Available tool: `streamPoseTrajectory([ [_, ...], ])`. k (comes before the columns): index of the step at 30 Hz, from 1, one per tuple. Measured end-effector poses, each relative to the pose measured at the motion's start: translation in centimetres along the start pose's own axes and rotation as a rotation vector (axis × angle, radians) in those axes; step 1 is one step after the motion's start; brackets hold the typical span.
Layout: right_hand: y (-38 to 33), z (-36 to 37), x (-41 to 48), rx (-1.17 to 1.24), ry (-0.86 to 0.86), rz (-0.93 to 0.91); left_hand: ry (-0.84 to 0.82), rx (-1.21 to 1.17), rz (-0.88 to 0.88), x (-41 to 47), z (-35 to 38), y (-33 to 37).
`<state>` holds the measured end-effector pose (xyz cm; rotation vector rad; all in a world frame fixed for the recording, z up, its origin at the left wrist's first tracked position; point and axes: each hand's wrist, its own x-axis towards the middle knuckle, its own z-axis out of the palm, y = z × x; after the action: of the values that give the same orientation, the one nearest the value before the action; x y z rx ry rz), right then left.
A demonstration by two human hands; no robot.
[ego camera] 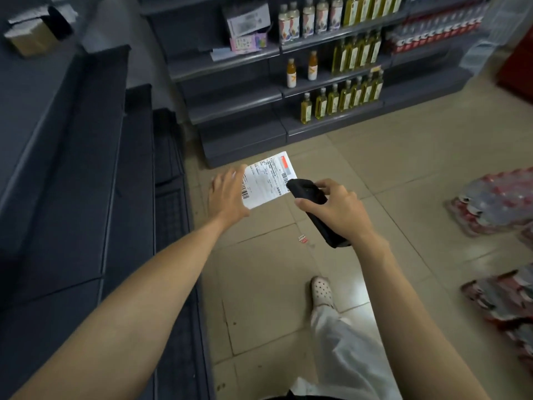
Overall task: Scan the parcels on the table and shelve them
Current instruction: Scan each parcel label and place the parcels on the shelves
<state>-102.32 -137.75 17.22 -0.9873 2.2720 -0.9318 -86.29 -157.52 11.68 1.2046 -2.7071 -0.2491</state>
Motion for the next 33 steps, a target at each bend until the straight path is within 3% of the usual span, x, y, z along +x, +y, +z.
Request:
streamPoseTrajectory([
  [11, -10.2, 1.1, 31.9, -0.078, -0.184, -0.241, 0.121, 0.018, -0.310, 25.2, -2.4, -11.0],
  [22, -22.7, 13.8, 50.4, -0.134, -0.414, -0.372, 0.068, 0.009, -0.623, 35.6, -3.3, -27.7],
  [33, -38.5, 25.6, 68.6, -0.170, -0.465, -0.384, -0.015, -0.009, -0.648, 53.7, -6.4, -47.3],
])
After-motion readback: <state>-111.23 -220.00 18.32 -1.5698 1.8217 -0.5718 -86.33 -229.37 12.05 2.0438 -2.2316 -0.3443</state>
